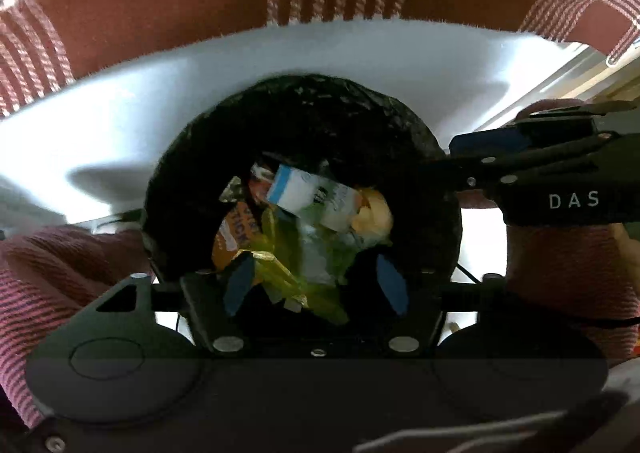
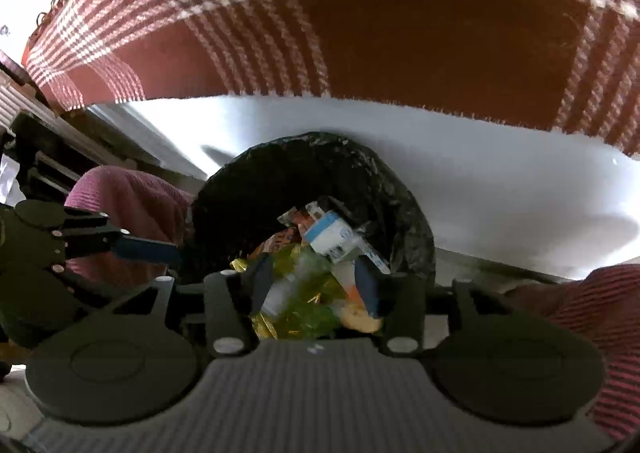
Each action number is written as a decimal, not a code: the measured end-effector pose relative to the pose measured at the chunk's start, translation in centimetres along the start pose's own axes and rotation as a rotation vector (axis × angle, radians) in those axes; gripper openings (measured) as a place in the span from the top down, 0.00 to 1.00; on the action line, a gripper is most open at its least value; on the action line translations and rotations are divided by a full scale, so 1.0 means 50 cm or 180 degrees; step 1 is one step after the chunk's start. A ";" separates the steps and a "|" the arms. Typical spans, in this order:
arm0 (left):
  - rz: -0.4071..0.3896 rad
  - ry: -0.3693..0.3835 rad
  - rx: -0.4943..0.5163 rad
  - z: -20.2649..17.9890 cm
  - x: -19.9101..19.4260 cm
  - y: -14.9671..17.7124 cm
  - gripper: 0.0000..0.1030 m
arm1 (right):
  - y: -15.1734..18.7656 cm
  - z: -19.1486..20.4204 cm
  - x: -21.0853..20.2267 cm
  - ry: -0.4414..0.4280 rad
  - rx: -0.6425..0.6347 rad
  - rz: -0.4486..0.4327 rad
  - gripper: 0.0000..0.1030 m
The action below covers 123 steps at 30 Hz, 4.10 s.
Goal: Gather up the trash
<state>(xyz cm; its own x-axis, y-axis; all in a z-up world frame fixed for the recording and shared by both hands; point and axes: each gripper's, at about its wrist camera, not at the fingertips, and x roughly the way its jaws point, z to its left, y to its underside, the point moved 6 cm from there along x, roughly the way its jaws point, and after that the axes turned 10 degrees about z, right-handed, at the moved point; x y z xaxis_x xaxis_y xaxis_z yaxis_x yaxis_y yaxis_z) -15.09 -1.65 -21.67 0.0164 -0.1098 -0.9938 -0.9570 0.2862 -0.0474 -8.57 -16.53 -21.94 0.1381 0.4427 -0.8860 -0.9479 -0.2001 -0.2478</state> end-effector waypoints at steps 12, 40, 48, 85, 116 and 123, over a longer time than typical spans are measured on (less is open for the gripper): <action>-0.0677 0.0049 0.0054 0.007 -0.135 -0.038 0.18 | -0.046 0.008 -0.105 -0.0090 -0.0128 -0.0454 0.29; -0.2518 -0.0253 -0.0020 0.084 -0.530 -0.342 0.02 | -0.343 0.016 -0.480 0.0342 -0.0473 -0.2035 0.18; -0.2612 -0.0175 -0.0227 0.100 -0.553 -0.516 0.02 | -0.489 -0.020 -0.515 0.0481 -0.0230 -0.2272 0.18; -0.2338 -0.0158 -0.1661 0.271 -0.321 -0.912 0.92 | -0.815 -0.206 -0.227 0.0062 0.1126 -0.1858 0.80; -0.2574 0.0086 -0.0690 0.138 -0.446 -0.581 0.95 | -0.547 -0.071 -0.355 0.0173 0.0231 -0.1737 0.86; -0.2513 0.0144 -0.0849 0.160 -0.431 -0.580 0.88 | -0.510 -0.049 -0.342 0.0440 -0.0024 -0.1734 0.80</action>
<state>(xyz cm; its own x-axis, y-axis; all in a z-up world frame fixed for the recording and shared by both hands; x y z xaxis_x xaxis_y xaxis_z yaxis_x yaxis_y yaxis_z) 14.64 0.01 0.30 0.7050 -0.2234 -0.6731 -0.7056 -0.1255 -0.6974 13.95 -21.17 -1.43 0.6440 0.3654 -0.6721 -0.7270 0.0189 -0.6863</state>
